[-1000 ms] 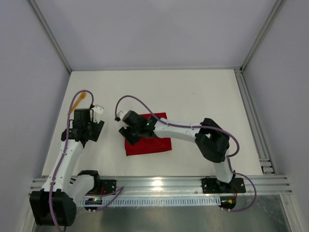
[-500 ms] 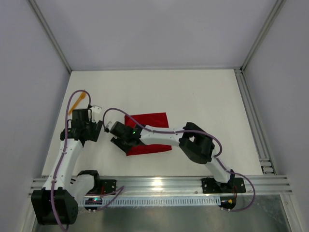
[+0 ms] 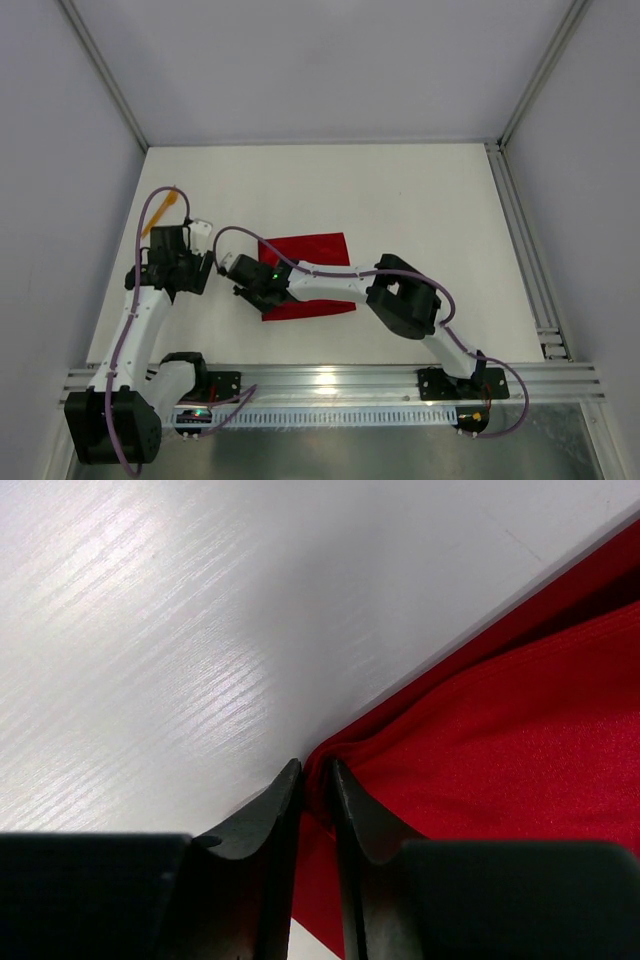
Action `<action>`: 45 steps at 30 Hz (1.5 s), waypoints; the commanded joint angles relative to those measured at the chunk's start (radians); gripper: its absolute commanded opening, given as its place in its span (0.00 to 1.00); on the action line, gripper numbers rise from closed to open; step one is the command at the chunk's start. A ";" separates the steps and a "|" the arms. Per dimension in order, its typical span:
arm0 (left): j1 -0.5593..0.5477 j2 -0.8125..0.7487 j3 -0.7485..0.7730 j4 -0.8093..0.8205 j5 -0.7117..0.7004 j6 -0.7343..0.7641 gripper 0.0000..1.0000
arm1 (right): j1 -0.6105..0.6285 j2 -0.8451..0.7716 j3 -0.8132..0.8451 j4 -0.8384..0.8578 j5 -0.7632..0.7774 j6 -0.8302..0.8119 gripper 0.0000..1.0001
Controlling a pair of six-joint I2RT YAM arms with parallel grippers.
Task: Fold the napkin into a case and place the utensils inside
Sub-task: Turn over the upper triangle folded napkin.
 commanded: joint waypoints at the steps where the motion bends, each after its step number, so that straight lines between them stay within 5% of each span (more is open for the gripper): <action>1: 0.006 0.003 0.024 -0.005 0.025 -0.012 0.68 | 0.005 -0.026 0.014 0.016 -0.025 0.017 0.22; 10: 0.006 0.001 0.024 -0.012 0.038 -0.007 0.68 | 0.004 -0.055 0.011 0.014 -0.053 0.041 0.26; 17: 0.005 -0.002 0.025 -0.018 0.044 -0.006 0.68 | -0.008 -0.076 0.004 0.019 -0.070 0.060 0.16; 23: 0.006 0.000 0.025 -0.018 0.053 -0.004 0.68 | -0.012 -0.081 0.002 0.013 -0.079 0.068 0.31; 35: 0.006 -0.004 0.027 -0.025 0.065 -0.001 0.67 | -0.022 -0.115 -0.038 0.020 -0.083 0.074 0.16; 39: 0.006 -0.002 0.027 -0.027 0.071 0.002 0.68 | -0.021 -0.133 -0.044 0.023 -0.103 0.078 0.03; 45: 0.006 -0.004 0.027 -0.028 0.073 0.002 0.67 | -0.021 -0.150 -0.081 0.020 -0.163 0.103 0.03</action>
